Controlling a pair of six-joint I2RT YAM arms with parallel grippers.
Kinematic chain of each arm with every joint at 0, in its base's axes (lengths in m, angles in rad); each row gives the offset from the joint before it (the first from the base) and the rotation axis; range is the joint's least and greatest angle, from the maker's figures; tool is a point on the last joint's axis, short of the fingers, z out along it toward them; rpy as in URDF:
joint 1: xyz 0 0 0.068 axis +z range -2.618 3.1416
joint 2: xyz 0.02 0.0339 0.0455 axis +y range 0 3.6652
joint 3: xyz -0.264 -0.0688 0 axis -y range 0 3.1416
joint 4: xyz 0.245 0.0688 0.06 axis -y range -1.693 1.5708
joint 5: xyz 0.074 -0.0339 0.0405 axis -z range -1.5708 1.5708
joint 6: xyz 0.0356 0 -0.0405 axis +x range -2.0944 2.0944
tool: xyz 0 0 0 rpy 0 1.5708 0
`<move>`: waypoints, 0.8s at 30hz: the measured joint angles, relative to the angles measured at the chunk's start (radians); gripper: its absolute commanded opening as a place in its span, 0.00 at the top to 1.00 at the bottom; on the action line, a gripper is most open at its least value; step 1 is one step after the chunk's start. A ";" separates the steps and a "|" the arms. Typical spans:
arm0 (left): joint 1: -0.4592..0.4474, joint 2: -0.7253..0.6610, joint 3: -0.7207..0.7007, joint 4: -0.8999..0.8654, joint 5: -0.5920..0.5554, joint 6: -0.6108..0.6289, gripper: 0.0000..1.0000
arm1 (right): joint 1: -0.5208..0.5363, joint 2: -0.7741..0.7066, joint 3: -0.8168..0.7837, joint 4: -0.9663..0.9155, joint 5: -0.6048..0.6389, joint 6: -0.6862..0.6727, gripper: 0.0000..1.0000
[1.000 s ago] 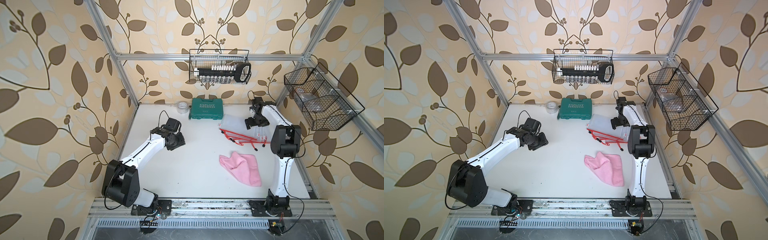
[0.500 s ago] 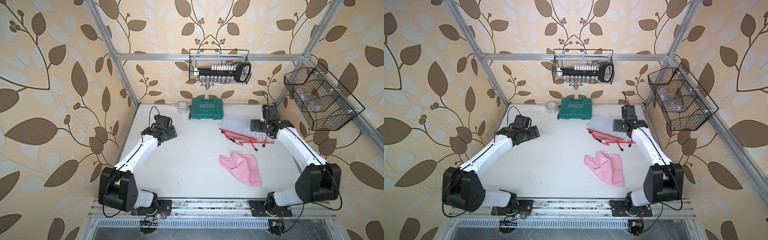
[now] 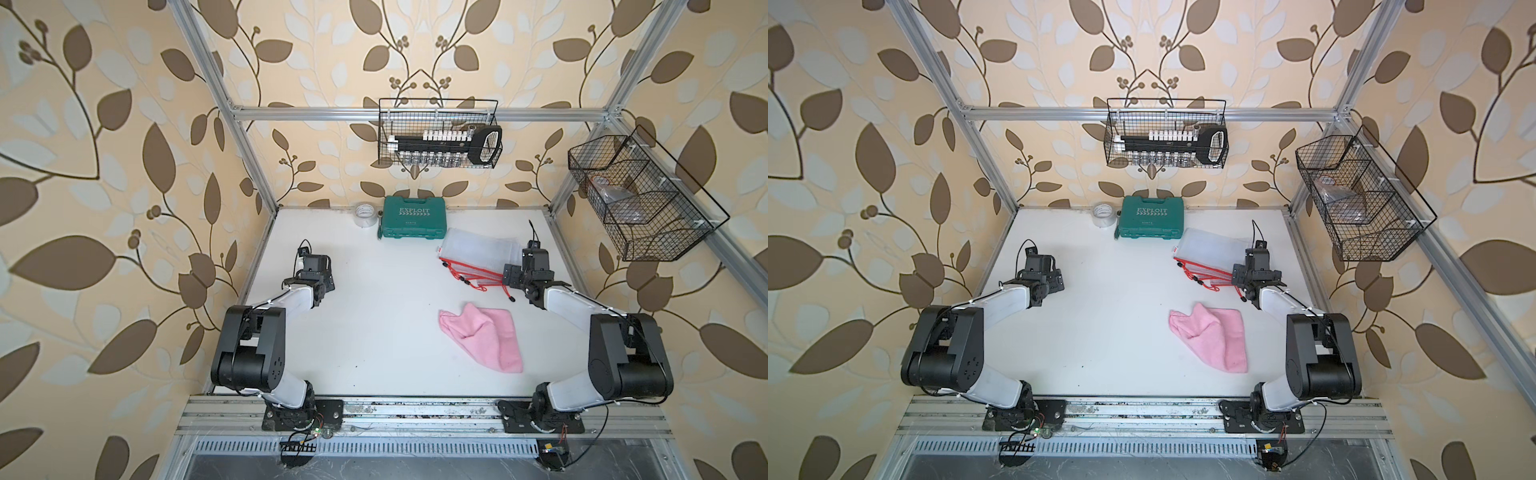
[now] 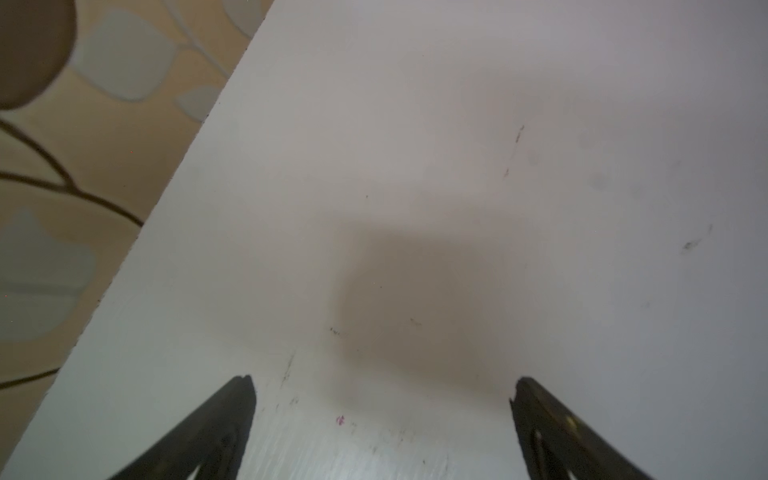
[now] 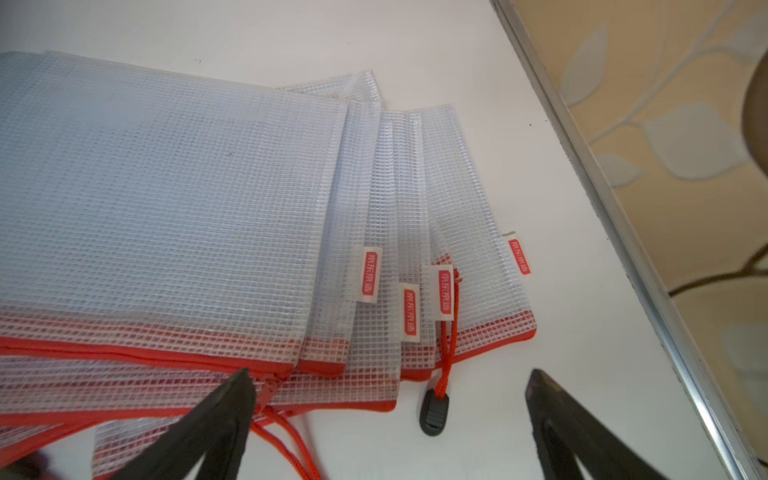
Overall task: Wipe the document bag
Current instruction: Reset both arms
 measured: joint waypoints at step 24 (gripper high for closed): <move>-0.021 -0.031 -0.315 0.646 0.130 0.115 0.01 | 0.080 -0.004 -0.340 0.673 -0.077 -0.077 0.02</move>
